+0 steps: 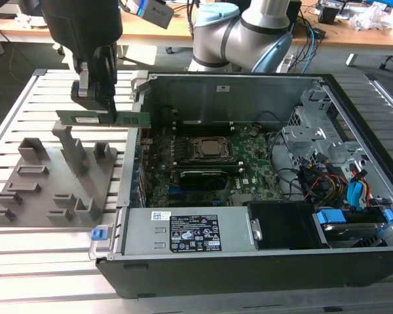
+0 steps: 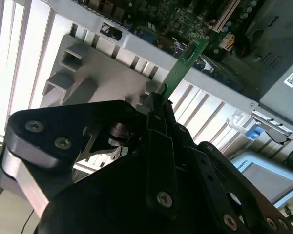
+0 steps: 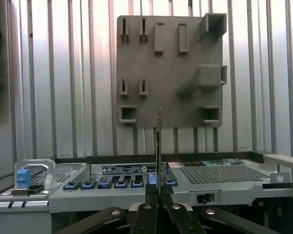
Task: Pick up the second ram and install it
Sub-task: 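Pick up the second ram and move it above second insertion slot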
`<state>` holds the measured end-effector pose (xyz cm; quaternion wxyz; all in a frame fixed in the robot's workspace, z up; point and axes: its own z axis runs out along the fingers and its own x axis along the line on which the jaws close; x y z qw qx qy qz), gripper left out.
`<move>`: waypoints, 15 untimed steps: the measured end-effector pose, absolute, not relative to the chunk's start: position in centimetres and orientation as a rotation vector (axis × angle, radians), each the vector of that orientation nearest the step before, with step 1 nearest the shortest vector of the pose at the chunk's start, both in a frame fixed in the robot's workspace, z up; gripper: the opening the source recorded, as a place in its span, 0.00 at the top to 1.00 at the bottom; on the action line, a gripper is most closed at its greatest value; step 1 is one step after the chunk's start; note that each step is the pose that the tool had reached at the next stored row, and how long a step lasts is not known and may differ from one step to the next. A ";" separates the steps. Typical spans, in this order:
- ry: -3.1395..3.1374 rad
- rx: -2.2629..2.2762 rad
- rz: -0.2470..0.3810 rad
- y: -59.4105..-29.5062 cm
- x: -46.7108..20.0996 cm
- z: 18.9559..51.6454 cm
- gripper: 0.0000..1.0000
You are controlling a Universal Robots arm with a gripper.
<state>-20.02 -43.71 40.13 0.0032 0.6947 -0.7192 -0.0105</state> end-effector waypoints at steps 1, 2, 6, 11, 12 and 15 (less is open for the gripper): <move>-2.255 2.178 -0.033 -43.7 -19.7 40.1 0.86; -2.255 2.178 -0.033 -43.7 -19.3 40.1 0.86; -2.254 2.178 -0.033 -43.7 -16.0 40.1 0.86; -2.254 2.177 -0.034 -43.6 -12.3 40.1 0.86; -2.254 2.177 -0.035 -43.6 -11.7 40.1 0.86; -2.254 2.177 -0.035 -43.6 -9.8 40.1 0.86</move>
